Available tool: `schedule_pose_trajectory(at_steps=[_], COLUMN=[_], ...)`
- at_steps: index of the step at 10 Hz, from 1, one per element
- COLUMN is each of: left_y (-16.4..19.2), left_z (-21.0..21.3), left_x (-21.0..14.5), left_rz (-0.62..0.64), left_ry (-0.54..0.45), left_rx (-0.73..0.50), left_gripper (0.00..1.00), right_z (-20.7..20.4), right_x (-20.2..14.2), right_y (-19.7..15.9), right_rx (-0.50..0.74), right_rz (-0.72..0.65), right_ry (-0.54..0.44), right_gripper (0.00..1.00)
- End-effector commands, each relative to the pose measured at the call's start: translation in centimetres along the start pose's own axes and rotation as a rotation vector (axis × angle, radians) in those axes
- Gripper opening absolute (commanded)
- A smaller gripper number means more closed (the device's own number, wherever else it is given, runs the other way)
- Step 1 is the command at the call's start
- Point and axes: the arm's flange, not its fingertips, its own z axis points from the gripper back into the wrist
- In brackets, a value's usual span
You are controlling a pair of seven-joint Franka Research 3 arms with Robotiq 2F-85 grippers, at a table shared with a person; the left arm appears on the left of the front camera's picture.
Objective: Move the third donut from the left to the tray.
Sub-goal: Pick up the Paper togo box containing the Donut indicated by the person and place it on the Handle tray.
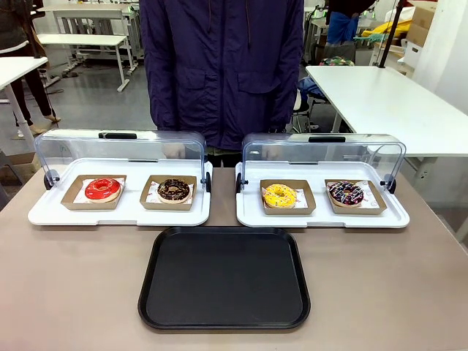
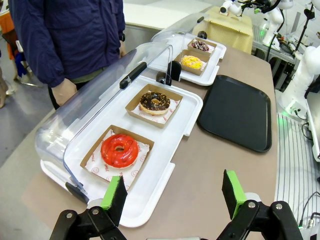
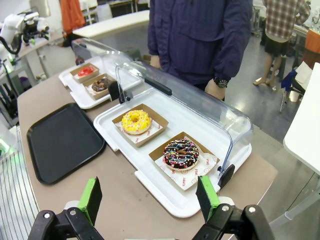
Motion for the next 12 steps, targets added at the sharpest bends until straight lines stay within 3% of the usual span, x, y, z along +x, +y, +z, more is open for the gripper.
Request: schedule_pose_trajectory(at_steps=[1,12], left_y=[-0.12,-0.12], left_z=[0.19,0.19], left_x=[0.15,0.15], left_rz=[-0.013,-0.013], left_ry=[-0.007,-0.007], left_rx=[-0.008,-0.008], left_gripper=[1.00,1.00], right_z=[-0.08,-0.08], right_x=[0.18,0.18], right_y=[-0.26,-0.26], right_rx=[-0.004,-0.004], right_rz=[0.025,0.025], right_ry=[-0.027,-0.027], right_gripper=[1.00,1.00])
